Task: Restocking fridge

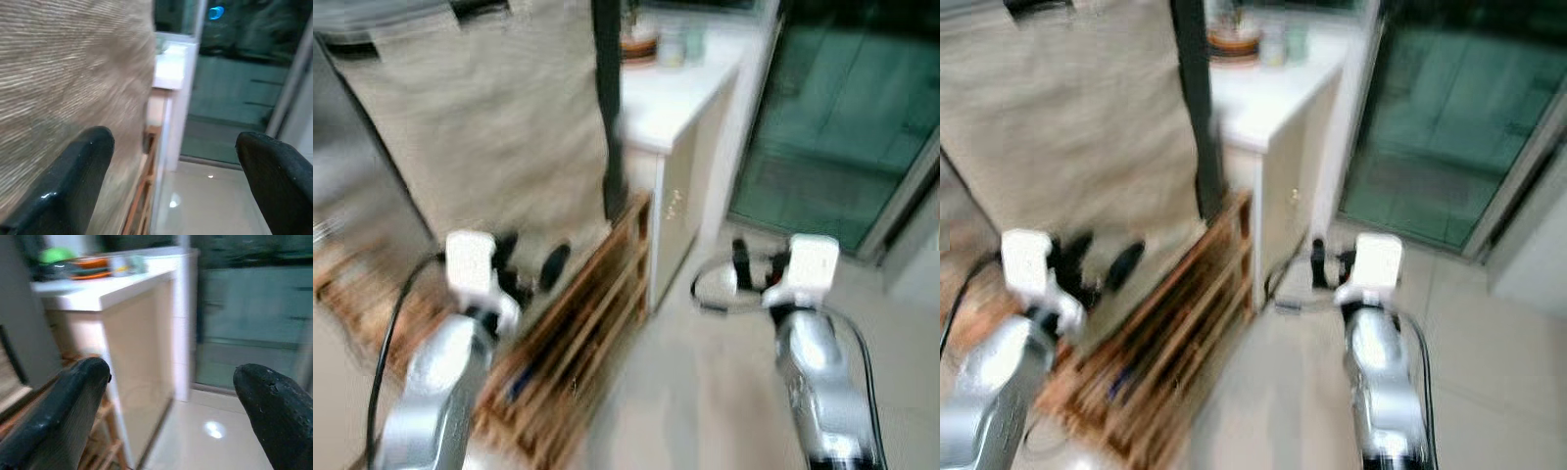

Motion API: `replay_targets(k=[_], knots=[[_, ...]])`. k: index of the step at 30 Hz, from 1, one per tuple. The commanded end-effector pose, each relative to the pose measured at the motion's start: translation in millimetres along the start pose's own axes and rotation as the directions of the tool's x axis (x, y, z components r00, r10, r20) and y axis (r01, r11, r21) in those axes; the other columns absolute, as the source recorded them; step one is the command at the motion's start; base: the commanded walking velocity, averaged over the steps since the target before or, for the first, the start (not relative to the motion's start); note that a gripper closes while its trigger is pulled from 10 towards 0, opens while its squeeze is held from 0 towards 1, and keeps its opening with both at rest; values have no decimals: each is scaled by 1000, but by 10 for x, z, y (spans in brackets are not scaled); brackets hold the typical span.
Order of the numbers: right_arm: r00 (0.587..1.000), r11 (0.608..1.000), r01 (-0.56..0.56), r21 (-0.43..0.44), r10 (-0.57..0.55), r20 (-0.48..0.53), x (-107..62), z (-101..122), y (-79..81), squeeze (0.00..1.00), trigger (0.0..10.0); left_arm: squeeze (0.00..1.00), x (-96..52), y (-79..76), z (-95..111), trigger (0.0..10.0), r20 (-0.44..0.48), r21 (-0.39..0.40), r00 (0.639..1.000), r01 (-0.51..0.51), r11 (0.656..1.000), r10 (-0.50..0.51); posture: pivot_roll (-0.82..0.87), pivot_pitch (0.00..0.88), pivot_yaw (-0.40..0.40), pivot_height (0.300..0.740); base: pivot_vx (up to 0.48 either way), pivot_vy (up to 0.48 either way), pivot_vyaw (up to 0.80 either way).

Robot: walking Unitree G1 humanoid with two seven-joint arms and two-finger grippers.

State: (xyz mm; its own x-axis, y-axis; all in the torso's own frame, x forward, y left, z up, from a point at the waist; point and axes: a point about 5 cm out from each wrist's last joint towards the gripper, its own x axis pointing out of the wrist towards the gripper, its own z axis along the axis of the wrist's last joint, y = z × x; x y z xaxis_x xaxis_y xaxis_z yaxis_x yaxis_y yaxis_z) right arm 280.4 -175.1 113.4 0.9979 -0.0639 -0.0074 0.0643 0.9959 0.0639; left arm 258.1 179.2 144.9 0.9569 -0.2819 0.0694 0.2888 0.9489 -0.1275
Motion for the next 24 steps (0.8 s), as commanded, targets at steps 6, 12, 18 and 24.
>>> replay_targets(k=[6, 12, 18, 24], knots=[[997, 997, -74, 1, 74, 10, 61, 54, 120, 0, 10000, 0, 5, -62, 29, 10000, 21, -9, 1000, 14, 1000, -14, -115, 0, 66, 740, -233, 0, 0], [992, 993, -121, -13, 121, 40, 143, 139, 196, 0, 10000, 0, 43, -80, 66, 10000, 40, -3, 999, 3, 1000, -3, -113, 0, 65, 740, -99, 0, 0], [986, 988, -157, -8, 157, 56, 204, 214, 211, 0, 10000, 0, -58, 12, 128, 10000, 65, -7, 998, -5, 1000, 5, -105, 0, 60, 740, 0, 0, 0], [983, 984, -181, -5, 181, 38, 222, 187, 230, 0, 10000, 0, -11, 337, 278, 10000, 109, 13, 975, -197, 980, 195, -87, 0, 37, 740, 0, 0, 0]])
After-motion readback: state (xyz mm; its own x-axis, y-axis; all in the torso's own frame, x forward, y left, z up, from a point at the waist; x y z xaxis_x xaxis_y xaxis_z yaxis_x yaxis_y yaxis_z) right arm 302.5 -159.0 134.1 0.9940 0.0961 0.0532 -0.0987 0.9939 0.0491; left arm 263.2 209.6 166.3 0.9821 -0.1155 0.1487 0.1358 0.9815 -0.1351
